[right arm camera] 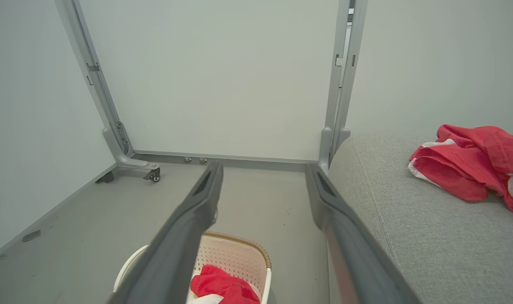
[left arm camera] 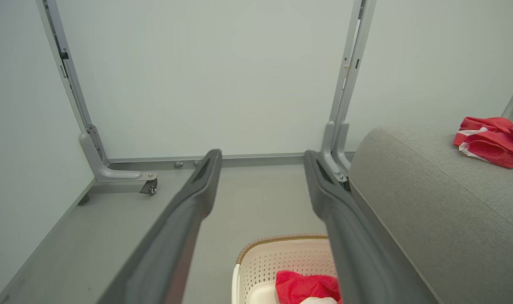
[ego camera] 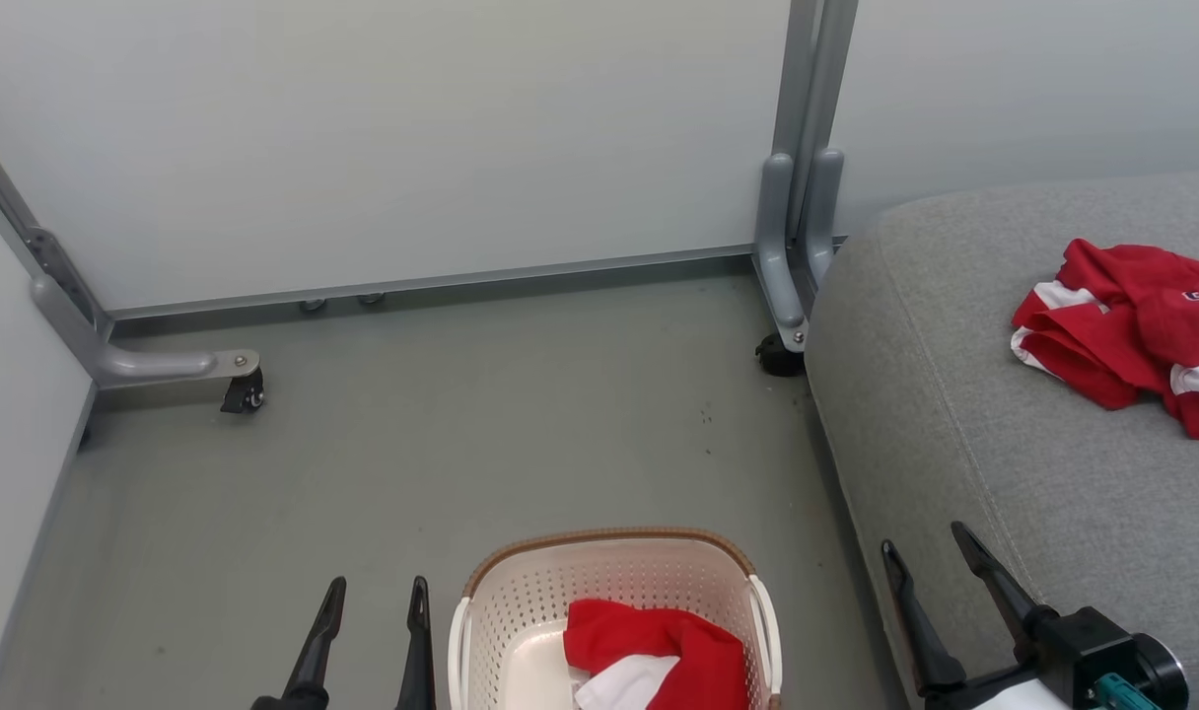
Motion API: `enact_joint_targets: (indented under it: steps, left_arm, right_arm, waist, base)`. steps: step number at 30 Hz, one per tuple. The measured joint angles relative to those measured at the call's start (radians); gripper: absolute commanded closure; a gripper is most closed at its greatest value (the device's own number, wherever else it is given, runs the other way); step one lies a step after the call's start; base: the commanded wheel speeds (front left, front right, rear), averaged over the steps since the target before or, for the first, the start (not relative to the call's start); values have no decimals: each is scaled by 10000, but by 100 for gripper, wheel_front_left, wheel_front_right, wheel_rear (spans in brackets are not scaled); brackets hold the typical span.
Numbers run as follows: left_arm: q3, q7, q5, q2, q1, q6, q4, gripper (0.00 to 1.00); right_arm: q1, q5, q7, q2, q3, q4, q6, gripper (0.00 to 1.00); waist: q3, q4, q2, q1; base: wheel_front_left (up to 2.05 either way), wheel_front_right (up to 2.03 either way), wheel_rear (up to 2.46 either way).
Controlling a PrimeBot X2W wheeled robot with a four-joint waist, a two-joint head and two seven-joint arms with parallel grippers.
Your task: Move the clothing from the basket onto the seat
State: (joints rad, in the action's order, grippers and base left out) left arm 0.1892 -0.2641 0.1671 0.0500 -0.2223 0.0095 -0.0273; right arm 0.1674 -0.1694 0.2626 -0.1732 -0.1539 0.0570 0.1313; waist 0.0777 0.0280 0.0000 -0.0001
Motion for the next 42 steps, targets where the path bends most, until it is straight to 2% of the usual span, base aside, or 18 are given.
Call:
enact_joint_targets:
  steps: [13,20,24,32,37,42]
  left_arm:
    - [449,0,58,-2,880,-104,-102,0]
    - [709,0,-355,-2,2661,-401,-341,0]
    - [965,0,-558,-8,3606,-635,-662,0]
    - [1452,0,-1083,-8,5385,-1162,-1994,0]
    - [2456,2,-1306,257,6667,-1338,-3269,0]
    - [4531,2,-1133,748,8417,-1375,-4974,0]
  right_arm:
    - [-602,138,0,-226,-79,-546,0,0]
    - [-2011,190,0,-322,228,-1024,2,0]
    - [-2830,96,0,-268,865,-1235,0,0]
    - [-4024,-54,0,-232,1801,-1833,0,0]
    - [-4557,-117,0,-35,2123,-2266,0,0]
    - [-5149,-144,0,140,2245,-2579,0,0]
  waist:
    - [-1110,-140,0,0]
    - [-2571,-219,0,0]
    - [-3530,-245,0,2]
    - [-5479,-143,0,3]
    - [-6671,68,0,3]
    - [-7898,407,0,3]
  base:
    - [0,0,0]
    - [0,0,0]
    - [0,0,0]
    - [0,0,0]
    - [0,0,0]
    - [0,0,0]
